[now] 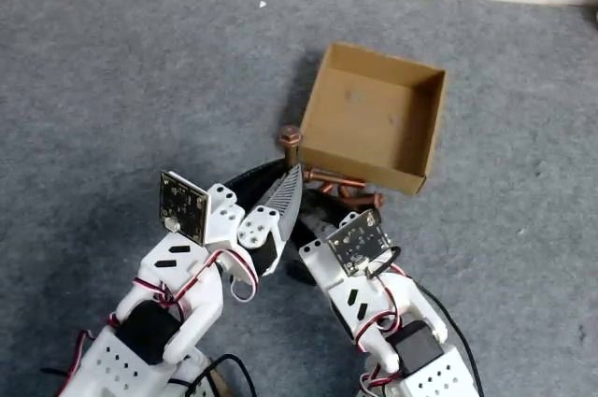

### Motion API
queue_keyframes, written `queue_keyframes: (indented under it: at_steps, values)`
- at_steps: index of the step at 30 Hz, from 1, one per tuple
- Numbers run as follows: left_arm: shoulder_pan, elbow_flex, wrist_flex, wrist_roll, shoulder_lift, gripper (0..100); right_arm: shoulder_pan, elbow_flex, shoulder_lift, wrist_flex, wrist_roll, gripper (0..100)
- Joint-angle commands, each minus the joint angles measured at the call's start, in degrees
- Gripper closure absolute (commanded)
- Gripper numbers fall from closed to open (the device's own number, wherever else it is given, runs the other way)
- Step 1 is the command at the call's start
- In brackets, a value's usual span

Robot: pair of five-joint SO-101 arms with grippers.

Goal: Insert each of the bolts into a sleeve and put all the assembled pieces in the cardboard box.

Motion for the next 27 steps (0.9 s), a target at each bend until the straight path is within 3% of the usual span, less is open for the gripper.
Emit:
queue_keyframes:
  at_steps: [1,20,27]
  values:
    - [0.48,-1.01,-0.79,-0.88,-1.19,99,0.92,-2.77,-1.8,0.04,0.53,99.3]
    - [0.4,-1.01,-0.97,-0.97,-1.19,99,-1.54,-4.09,-1.8,0.04,0.79,99.3]
    - [0.4,2.24,-6.95,-0.97,-1.01,99,-1.63,-6.29,-1.89,0.04,0.79,99.3]
